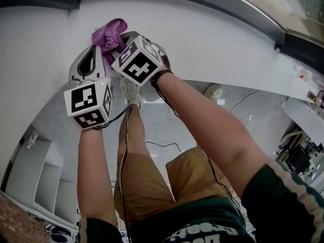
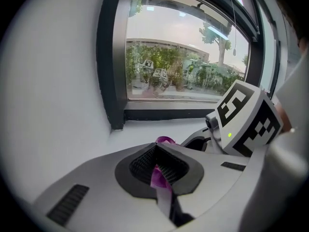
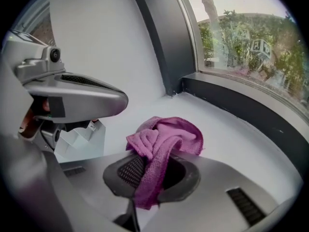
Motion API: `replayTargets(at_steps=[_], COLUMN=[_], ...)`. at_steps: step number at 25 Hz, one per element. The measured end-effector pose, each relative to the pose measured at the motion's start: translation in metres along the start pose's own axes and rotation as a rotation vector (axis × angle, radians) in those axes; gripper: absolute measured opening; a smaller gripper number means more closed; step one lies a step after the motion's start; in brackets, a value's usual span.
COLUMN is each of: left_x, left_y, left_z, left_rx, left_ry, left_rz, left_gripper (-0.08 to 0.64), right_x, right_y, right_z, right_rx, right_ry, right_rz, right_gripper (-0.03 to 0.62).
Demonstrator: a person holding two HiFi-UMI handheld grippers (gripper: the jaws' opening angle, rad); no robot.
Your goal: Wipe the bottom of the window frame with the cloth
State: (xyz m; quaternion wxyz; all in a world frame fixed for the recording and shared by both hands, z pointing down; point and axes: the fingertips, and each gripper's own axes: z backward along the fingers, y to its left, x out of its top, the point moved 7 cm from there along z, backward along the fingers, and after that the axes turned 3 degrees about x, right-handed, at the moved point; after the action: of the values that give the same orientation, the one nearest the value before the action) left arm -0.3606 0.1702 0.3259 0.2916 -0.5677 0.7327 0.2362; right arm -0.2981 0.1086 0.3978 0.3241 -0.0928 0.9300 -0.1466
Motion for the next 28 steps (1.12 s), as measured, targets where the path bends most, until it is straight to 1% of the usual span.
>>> replayTargets(at_steps=[6, 13, 19, 25, 28], left_x=[0.009, 0.022, 0.027, 0.036, 0.041], left_y=[-0.02, -0.057, -0.092, -0.127, -0.142], left_z=[-0.006, -0.015, -0.02, -0.023, -0.026], left_rx=[-0.02, -0.062, -0.095, -0.132, -0.142], left_ry=[-0.007, -0.009, -0.003, 0.002, 0.004], left_rz=[-0.027, -0.067, -0.105, -0.151, -0.172], left_gripper=[0.008, 0.008, 0.008, 0.008, 0.008], right_x=[-0.017, -0.043, -0.064, -0.085, -0.093], right_y=[-0.014, -0.034, -0.046, -0.059, -0.065], right_z=[0.018, 0.045, 0.069, 0.09, 0.099], right_rx=[-0.024, -0.052, -0.075, -0.098, -0.112], right_ry=[-0.004, -0.001, 0.006, 0.015, 0.023], right_rz=[-0.032, -0.059, -0.043, -0.055, -0.04], right_gripper=[0.068, 0.069, 0.069, 0.069, 0.069])
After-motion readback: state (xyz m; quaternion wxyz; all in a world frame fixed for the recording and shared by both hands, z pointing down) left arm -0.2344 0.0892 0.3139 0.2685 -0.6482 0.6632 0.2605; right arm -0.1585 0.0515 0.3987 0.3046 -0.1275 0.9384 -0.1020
